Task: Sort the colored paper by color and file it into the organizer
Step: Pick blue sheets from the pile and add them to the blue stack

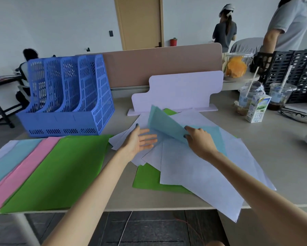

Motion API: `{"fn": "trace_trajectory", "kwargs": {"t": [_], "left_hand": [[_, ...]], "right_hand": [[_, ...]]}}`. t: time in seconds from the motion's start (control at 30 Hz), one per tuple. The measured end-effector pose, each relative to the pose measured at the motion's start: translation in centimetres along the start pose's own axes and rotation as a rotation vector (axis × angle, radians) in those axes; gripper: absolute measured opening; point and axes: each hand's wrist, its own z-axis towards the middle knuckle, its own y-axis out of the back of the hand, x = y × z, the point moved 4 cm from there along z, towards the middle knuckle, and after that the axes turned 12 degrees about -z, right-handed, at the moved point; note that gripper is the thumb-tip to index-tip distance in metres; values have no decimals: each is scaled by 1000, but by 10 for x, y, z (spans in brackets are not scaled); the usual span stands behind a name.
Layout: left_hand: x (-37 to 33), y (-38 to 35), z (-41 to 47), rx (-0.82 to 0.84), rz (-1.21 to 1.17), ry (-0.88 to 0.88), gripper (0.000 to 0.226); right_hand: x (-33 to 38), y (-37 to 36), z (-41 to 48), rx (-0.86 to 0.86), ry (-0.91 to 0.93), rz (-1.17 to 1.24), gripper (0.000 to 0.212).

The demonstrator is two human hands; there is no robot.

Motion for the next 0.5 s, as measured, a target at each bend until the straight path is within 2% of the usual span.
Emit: {"fn": "trace_trajectory", "kwargs": {"t": [0.13,0.23,0.3,0.33,0.43,0.5], "left_hand": [[3,-3,-8,31,39,-75,37],[4,-10,-15,72,73,-115,21],[2,-13,-20,73,69,-134,24],[0,-13,-22,67,50,-151,28],[-9,-10,-25,107,-64,-205,33],[-15,-3,-28,27,-130,-225,31]], "right_hand": [[8,18,8,18,-87,352,7],[17,38,7,53,-153,891,14],[21,48,6,132,-216,1248,15],[21,52,6,168,-245,1349,16],[14,56,11,192,-325,1420,21],[4,50,13,145,-390,1377,22]]}}
